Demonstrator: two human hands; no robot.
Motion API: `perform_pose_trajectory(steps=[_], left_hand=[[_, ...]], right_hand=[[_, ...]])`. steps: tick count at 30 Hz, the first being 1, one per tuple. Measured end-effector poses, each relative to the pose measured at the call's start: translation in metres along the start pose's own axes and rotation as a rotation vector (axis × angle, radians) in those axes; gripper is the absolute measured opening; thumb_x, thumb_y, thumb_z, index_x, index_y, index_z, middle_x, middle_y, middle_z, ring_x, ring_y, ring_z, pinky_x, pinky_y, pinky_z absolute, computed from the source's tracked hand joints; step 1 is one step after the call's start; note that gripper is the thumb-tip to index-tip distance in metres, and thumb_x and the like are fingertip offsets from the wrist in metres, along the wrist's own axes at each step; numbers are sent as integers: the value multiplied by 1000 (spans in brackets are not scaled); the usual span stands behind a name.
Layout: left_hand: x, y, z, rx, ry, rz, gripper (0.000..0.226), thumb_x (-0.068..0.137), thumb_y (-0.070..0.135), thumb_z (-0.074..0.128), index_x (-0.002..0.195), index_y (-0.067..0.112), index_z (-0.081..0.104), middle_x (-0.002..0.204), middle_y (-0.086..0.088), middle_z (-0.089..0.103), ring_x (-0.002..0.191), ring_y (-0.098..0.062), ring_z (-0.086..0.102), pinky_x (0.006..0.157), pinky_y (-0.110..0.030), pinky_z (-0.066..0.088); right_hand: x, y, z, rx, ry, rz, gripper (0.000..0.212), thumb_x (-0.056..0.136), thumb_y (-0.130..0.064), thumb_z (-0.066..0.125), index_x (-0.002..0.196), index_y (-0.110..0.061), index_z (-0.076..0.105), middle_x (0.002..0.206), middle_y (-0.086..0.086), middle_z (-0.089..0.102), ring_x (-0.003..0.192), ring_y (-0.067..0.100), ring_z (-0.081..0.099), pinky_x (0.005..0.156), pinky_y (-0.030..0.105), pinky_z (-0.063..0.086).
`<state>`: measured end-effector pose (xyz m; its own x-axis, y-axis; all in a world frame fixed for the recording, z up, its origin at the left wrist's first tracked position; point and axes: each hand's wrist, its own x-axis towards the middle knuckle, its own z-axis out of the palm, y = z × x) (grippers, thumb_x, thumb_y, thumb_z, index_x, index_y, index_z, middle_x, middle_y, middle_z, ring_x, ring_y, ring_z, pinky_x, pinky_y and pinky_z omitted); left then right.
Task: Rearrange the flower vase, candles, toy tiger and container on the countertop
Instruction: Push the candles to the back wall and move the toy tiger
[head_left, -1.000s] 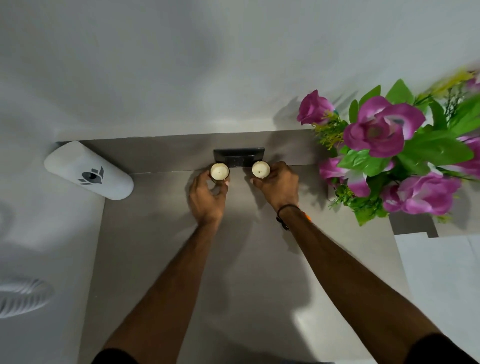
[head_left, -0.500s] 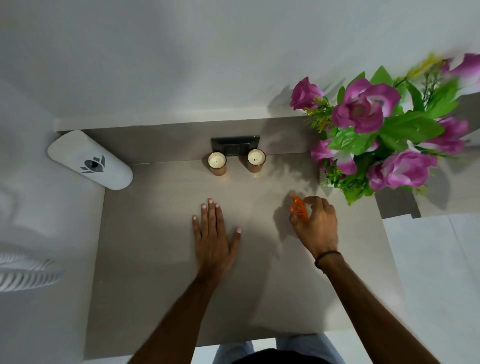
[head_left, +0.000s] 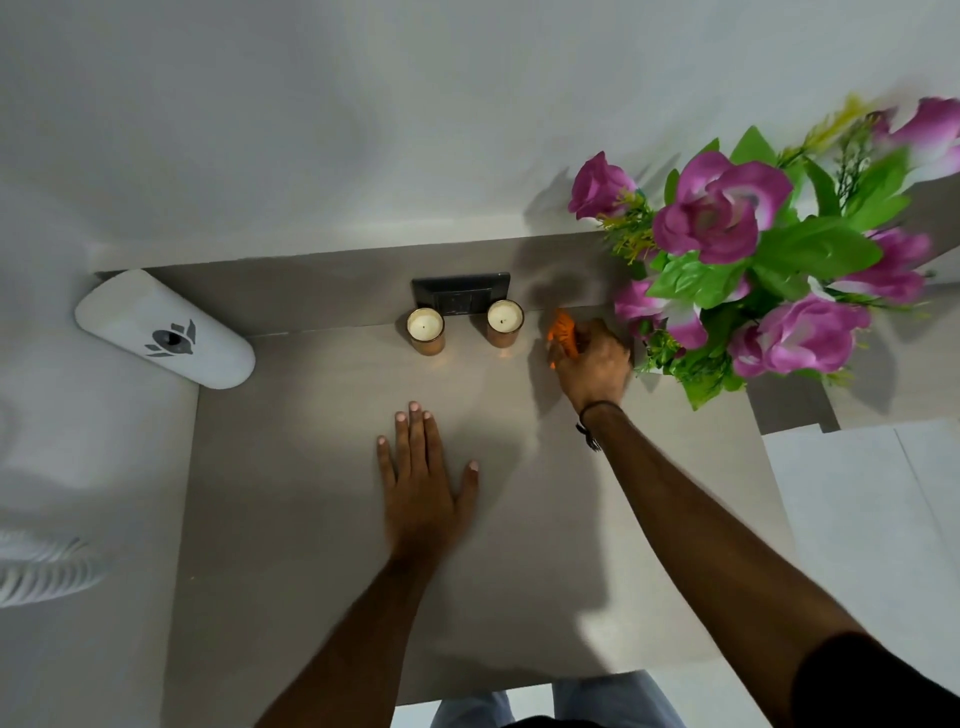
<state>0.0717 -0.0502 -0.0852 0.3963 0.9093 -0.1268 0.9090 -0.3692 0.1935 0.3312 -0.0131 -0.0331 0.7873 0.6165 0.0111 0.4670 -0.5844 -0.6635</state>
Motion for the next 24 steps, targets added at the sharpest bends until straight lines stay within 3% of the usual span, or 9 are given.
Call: perform_pose_trajectory(steps=[5,9,15,18,21,24], left_hand=[[1,0,2,12,-8,-4,89,103,63,32,169,6,13,180,-13,11,169,-30,6,136,-58,14],[0,0,2,20,6,5,89,103,63,30,168,5,13,180,-14,12,169,-31,7,136,-58,13],[-2,-1,4,26,32,8,89,102,61,33,168,5,14,180,-15,15,168,-31,11,135,-59,15],[-2,-2,5,25,28,9,89,102,61,33,168,6,13,180,-14,14,168,-31,11,135,-57,14],[-2,-2,7,15,39,15,88,102,59,35,168,5,16,179,-15,16,168,-32,13,135,-58,15],[-2,-1,6,17,51,20,87,102,59,35,167,4,17,179,-16,17,167,-33,15,135,-59,16]], right_hand=[[0,-1,-1,13,-7,21,35,76,-38,78,94,-9,71,91,9,76,82,28,71,67,19,40],[-25,4,-24,42,100,18,49,77,-52,71,102,-9,71,100,6,75,89,26,70,73,31,53],[-76,63,-69,170,245,191,40,76,-46,71,97,-13,64,92,2,72,84,21,69,72,36,56],[-70,88,-81,159,264,365,66,68,-55,76,113,-10,55,105,7,66,95,26,65,77,30,48],[-43,88,-81,153,226,428,94,55,-61,83,124,-8,48,117,9,60,106,28,60,89,37,51],[-18,81,-76,155,195,333,93,52,-64,81,123,-9,56,120,7,62,114,29,59,97,43,51]])
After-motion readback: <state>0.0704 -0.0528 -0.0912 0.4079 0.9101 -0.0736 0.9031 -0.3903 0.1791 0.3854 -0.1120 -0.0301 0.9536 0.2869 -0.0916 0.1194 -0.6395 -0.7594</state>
